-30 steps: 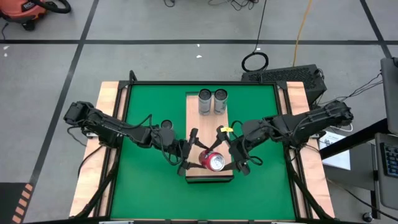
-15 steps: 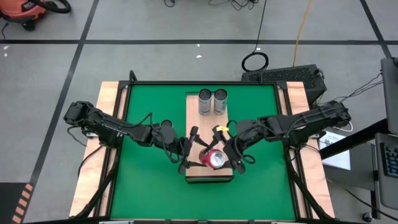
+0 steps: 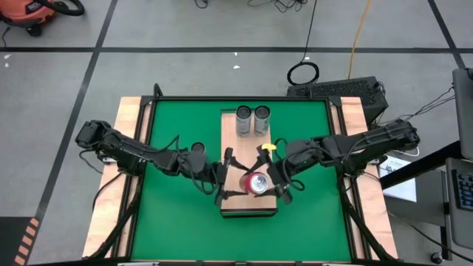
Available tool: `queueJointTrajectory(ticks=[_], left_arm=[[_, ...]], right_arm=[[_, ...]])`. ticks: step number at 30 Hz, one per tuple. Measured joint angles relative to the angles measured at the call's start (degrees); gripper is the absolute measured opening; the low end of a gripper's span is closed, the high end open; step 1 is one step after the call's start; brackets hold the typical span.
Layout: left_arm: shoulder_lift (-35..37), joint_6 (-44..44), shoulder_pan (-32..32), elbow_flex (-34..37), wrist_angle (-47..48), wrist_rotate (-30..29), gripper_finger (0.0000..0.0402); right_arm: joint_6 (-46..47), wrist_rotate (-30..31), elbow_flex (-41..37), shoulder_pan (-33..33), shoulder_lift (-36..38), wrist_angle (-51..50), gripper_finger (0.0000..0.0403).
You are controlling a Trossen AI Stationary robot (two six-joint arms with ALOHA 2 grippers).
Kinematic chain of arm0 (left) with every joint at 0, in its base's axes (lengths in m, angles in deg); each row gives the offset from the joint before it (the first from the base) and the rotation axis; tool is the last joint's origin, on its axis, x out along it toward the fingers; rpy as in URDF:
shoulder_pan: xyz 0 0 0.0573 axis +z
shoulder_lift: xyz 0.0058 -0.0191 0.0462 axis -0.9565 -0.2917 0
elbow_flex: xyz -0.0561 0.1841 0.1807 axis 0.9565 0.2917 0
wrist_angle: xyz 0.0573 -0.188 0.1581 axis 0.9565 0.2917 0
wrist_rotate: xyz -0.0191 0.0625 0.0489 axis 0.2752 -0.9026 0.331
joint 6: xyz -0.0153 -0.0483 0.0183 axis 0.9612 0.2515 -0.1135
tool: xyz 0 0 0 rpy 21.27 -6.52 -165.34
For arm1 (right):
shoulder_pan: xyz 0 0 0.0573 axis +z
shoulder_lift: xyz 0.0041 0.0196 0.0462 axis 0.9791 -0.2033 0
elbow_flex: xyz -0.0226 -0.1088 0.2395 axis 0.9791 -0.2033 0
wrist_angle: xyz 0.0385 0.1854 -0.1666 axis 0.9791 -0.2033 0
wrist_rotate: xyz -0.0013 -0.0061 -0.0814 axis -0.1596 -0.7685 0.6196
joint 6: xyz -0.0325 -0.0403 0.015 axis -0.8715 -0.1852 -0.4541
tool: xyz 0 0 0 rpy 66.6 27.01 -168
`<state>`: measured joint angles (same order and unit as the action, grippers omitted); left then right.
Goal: Place canned beverage on shelf
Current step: Put the red soda can on the shelf
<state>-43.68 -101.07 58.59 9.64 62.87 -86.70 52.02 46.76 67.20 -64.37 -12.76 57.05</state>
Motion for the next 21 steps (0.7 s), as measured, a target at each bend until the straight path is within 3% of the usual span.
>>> queueJointTrajectory(ticks=[5,10,15,21], left_arm=[[0.49,-1.54,-1.38,0.00,-0.80,-14.51,0.0333],[0.42,-2.67,-2.51,0.00,-2.17,-19.11,0.0334],[0.34,-1.33,-3.35,0.02,-3.54,-25.68,0.0334],[-0.07,1.44,-3.41,0.02,-4.02,-27.13,0.0334]], right_arm=[[5.21,7.56,0.00,0.03,2.20,-1.58,0.0296],[12.15,17.34,0.00,0.06,2.66,-2.60,0.0296],[14.68,21.23,0.00,0.05,2.64,-1.79,0.0296],[19.73,27.15,0.00,0.08,2.62,-1.10,0.0296]])
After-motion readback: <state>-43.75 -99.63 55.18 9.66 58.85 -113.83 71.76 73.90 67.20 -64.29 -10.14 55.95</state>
